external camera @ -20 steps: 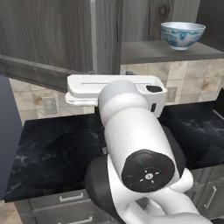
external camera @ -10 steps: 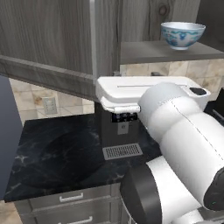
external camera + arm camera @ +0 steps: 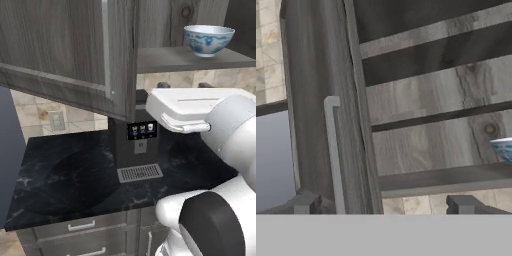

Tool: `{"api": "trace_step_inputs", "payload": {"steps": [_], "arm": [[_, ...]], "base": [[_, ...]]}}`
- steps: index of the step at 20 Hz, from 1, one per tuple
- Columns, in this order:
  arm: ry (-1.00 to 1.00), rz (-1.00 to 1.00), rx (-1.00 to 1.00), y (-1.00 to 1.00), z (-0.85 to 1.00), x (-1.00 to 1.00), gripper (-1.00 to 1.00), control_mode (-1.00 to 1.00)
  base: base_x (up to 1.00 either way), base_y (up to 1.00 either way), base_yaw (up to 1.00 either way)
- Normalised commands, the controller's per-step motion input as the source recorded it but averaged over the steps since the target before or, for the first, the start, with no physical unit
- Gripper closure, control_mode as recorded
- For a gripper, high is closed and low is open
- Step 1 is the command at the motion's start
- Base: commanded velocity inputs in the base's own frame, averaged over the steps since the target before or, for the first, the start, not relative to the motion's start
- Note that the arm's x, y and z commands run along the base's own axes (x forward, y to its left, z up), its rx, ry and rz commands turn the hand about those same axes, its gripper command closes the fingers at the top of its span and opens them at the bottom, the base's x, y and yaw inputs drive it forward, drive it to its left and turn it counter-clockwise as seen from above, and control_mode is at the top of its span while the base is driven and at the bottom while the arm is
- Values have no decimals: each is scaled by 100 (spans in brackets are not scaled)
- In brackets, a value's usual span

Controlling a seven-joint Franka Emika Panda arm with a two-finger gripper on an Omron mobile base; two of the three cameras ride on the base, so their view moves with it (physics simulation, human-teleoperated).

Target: Move the bowls from the cabinet to the plates on the dining table.

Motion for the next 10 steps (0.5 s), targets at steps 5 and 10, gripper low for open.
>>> {"api": "trace_step_inputs", "payload": {"steps": [5, 10], "arm": [[-4, 14, 3, -26, 0, 0, -100, -100], [-3, 16, 2, -21, -1, 6, -100, -100]], "base": [[0, 0, 0], [0, 0, 0]]}}
